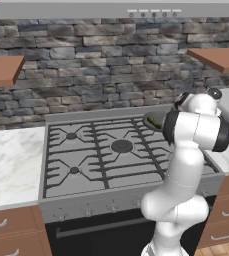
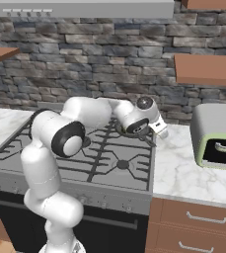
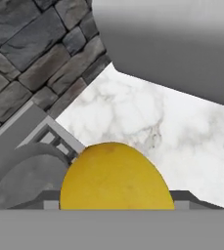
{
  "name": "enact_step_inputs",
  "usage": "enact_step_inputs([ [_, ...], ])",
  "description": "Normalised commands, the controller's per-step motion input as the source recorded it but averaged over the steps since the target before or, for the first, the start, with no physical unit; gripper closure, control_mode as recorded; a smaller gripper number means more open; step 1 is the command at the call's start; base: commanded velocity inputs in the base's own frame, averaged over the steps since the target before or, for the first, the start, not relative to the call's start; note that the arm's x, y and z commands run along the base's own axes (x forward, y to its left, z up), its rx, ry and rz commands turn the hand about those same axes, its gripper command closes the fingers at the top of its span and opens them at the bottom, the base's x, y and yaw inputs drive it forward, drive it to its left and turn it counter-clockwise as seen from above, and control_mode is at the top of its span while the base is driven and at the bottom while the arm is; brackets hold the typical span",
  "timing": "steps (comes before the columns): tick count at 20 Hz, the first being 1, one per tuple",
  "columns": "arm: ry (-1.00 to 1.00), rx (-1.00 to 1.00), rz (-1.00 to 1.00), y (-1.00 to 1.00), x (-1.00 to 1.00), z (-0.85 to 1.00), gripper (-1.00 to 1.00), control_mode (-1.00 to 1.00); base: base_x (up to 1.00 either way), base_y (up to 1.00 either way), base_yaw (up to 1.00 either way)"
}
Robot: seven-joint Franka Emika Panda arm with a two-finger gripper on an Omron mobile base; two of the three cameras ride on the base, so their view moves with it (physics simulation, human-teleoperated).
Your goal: Put the squash and lemon in the pan. Then turn on the rear right burner and set the heat to medium.
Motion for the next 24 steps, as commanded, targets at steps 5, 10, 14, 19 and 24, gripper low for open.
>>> enact_step_inputs([
  [5, 0.0, 0.0, 0.0, 0.52, 0.07, 0.22, 1.0, -1.0, 0.0, 0.0, 0.0],
  [10, 0.0, 0.0, 0.0, 0.43, 0.05, 0.0, 1.0, -1.0, 0.0, 0.0, 0.0],
  [14, 0.0, 0.0, 0.03, 0.35, 0.08, 0.0, 1.0, -1.0, 0.0, 0.0, 0.0],
  [19, 0.0, 0.01, 0.02, 0.27, 0.15, 0.0, 1.0, -1.0, 0.0, 0.0, 0.0],
  [24, 0.01, 0.0, 0.01, 0.12, 0.22, -0.1, 1.0, -1.0, 0.0, 0.0, 0.0],
])
